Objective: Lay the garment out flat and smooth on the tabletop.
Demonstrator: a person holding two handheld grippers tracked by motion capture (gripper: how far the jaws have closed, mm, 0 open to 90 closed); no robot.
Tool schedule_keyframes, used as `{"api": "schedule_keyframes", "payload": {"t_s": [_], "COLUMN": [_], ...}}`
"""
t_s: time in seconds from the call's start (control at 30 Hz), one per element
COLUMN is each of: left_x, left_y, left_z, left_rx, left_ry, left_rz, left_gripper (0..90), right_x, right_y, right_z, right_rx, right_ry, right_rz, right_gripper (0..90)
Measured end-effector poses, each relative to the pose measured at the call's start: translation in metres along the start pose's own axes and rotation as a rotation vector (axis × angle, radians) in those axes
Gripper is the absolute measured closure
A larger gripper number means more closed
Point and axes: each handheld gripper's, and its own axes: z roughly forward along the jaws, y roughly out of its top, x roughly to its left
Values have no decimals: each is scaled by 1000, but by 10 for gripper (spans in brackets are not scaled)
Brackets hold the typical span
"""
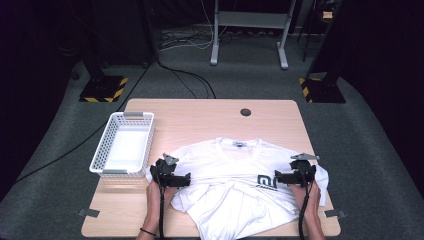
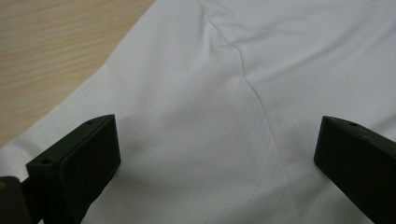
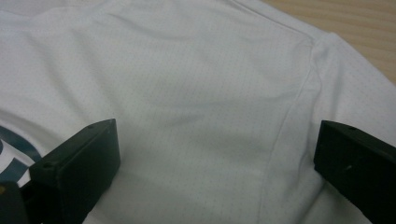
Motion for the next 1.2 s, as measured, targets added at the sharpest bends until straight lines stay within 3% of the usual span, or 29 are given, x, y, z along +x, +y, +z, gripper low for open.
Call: {"api": "schedule_keyframes", "payload": {"t_s": [0.1,0.2,0.27,0.57,0.7,0.83,1.03,1.2], "left_x": [-1,-3,-3,-5,-2,15,54,71], "left_y": [9,11,9,0,8,40,96,121], "left_z": [1,6,10,7,14,42,91,113], "left_rx": [-5,15,40,21,28,55,87,111], "left_ry": [-12,-19,-30,-16,-20,-11,16,20], "left_rz": [6,17,23,27,33,22,-5,-13], "left_gripper": [2,2,1,0,0,0,0,0], "right_x": [-4,-3,0,3,3,-10,-50,-59], "right_y": [5,6,0,-10,-8,23,88,119], "right_z": [-7,-3,5,-2,-1,26,84,111], "right_rx": [-34,-7,36,29,39,60,104,131], "right_ry": [16,22,-9,3,11,7,-42,-61], "right_rz": [28,20,-7,-4,-13,-12,47,76], "right_gripper": [0,0,0,0,0,0,0,0]}}
